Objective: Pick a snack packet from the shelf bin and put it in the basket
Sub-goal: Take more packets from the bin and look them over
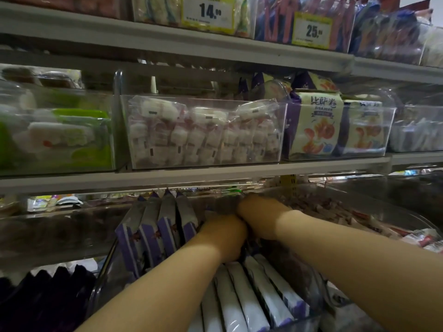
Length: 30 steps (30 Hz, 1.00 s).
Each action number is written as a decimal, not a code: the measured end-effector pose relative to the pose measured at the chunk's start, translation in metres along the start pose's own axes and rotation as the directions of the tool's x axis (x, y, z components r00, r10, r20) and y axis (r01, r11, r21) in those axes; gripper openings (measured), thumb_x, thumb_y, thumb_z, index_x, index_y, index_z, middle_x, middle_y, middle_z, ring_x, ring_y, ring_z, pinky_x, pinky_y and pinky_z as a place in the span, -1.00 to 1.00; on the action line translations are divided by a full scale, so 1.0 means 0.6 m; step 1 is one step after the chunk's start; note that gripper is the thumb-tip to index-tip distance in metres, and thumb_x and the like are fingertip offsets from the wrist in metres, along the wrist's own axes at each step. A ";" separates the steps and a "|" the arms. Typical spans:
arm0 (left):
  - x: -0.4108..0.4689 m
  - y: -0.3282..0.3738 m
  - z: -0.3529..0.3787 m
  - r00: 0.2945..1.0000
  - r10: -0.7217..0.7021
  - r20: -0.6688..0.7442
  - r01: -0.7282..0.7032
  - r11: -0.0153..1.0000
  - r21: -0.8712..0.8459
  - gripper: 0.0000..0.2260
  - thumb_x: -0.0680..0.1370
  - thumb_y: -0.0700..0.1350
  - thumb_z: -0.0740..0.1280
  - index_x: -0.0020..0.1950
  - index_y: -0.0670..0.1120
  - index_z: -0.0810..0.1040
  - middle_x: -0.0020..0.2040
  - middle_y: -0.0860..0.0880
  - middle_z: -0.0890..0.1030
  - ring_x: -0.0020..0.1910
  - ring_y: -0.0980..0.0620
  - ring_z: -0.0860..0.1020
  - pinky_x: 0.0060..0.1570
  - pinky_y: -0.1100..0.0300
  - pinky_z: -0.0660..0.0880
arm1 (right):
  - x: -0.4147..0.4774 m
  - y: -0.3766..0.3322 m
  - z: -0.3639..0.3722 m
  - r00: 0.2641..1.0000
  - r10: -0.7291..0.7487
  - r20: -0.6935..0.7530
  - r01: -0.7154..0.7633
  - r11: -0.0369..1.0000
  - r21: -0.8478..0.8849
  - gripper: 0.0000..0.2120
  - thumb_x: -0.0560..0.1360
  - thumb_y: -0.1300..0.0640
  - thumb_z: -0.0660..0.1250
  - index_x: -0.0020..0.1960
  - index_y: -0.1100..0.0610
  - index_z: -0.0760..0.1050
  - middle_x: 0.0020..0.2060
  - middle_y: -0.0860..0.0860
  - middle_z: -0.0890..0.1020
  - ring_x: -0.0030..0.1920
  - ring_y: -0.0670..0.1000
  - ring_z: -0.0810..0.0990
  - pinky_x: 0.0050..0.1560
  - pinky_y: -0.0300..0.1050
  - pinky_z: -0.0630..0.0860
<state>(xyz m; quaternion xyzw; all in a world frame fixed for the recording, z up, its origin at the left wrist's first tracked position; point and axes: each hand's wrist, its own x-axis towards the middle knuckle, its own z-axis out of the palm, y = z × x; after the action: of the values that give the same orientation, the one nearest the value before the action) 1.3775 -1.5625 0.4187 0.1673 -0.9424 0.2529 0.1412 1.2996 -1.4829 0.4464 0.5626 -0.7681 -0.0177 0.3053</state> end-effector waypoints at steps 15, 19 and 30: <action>-0.030 -0.006 0.005 0.989 -0.110 0.099 0.132 0.958 -0.255 -0.60 0.60 -0.19 0.23 0.44 -0.10 0.32 0.37 -0.21 0.43 0.30 -0.22 0.47 0.17 0.03 0.42 | -0.043 -0.013 -0.008 0.961 -0.055 0.271 0.128 0.956 -0.263 -0.64 0.58 0.16 0.23 0.36 0.17 0.39 0.31 0.19 0.46 0.29 0.23 0.44 0.29 0.08 0.33; -0.025 -0.017 0.002 0.983 -0.075 0.169 0.127 0.938 -0.322 -0.54 0.61 -0.08 0.22 0.51 -0.02 0.23 0.45 -0.16 0.36 0.37 -0.20 0.40 0.30 -0.01 0.34 | -0.057 -0.013 -0.014 0.941 -0.056 0.334 0.174 0.926 -0.334 -0.51 0.58 0.20 0.19 0.49 0.17 0.21 0.44 0.22 0.30 0.41 0.24 0.26 0.40 0.16 0.19; -0.029 -0.002 0.040 0.964 -0.048 0.261 0.130 0.943 -0.307 -0.54 0.67 -0.07 -0.05 0.55 -0.18 0.08 0.55 -0.28 0.12 0.50 -0.27 0.15 0.47 -0.07 0.07 | -0.116 0.002 -0.005 0.966 -0.114 0.231 0.116 0.993 0.002 -0.70 0.54 0.16 0.16 0.21 0.15 0.54 0.09 0.14 0.60 0.06 0.18 0.56 0.12 0.04 0.54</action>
<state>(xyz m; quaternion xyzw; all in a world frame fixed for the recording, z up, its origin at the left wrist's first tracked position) 1.3892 -1.5717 0.3935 0.2152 -0.9726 0.0663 0.0581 1.3127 -1.4207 0.4183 0.5985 -0.7643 -0.1049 0.2159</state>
